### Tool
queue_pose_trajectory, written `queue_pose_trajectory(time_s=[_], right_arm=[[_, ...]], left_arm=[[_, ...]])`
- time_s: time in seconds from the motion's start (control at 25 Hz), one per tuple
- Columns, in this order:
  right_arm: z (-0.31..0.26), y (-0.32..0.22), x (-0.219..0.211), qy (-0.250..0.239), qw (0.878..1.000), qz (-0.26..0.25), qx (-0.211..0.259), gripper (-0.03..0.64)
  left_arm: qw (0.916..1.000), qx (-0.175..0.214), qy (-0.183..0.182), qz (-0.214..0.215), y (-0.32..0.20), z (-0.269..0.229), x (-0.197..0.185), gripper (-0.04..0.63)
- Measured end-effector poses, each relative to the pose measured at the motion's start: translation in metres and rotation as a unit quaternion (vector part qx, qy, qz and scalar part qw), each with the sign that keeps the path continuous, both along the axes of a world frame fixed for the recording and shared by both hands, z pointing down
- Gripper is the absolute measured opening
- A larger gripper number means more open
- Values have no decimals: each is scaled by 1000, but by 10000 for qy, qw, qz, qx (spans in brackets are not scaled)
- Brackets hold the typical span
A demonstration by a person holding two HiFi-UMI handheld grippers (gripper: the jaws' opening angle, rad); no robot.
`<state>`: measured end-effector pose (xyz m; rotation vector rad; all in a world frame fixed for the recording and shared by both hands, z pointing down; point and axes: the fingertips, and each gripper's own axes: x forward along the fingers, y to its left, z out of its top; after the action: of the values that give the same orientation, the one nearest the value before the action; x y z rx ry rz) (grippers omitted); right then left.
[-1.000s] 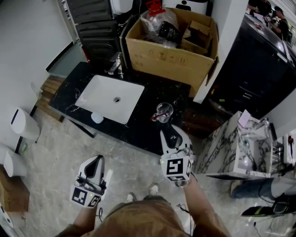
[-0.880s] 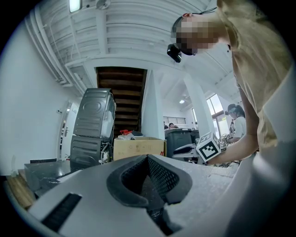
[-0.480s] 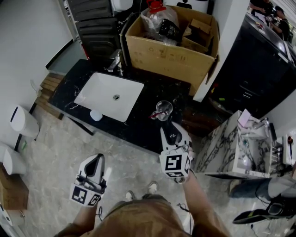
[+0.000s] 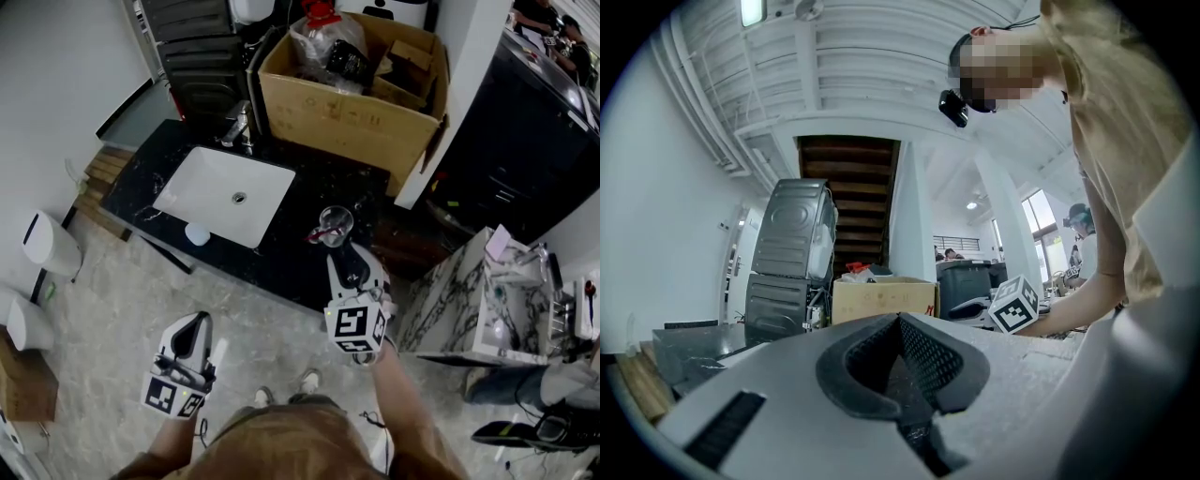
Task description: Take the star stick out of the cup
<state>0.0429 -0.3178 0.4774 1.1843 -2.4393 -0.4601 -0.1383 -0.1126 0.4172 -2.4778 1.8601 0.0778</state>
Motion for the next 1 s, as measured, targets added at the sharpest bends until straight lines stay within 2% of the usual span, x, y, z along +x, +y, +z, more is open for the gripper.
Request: queue_pose_trajectory(time_s=[1.0], right_arm=[[33,-34,-33,560,9979,-329,-28,144]], left_arm=[[9992,-130,-5,-365,2,6,-24,2]])
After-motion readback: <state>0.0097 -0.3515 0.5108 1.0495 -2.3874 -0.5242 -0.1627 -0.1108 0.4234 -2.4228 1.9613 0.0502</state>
